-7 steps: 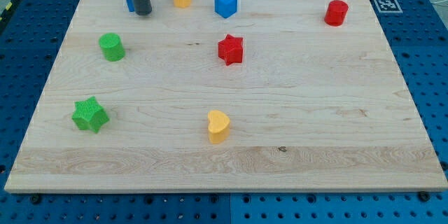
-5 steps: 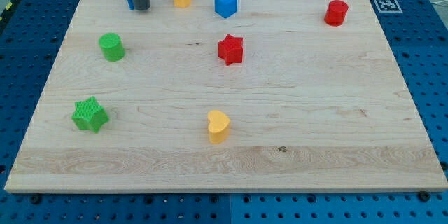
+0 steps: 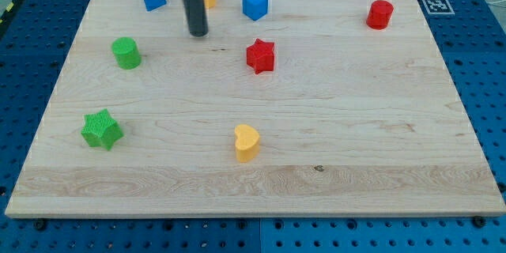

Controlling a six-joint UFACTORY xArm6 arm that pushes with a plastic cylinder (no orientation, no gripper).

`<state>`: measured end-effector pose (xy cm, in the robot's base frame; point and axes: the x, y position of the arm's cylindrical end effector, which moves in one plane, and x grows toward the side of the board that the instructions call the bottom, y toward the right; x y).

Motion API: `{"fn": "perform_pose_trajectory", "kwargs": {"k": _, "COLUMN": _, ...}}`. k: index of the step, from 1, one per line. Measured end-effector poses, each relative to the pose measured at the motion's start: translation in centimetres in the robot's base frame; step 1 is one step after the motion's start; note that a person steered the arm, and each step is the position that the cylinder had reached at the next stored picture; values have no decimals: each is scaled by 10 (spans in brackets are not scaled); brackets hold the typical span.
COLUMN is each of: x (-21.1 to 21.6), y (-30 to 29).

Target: Push blue cube a bit up

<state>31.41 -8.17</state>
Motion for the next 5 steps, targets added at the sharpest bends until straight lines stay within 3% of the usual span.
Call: {"fn": "perform_pose_trajectory", "kwargs": {"k": 5, "x": -32, "y": 91}}
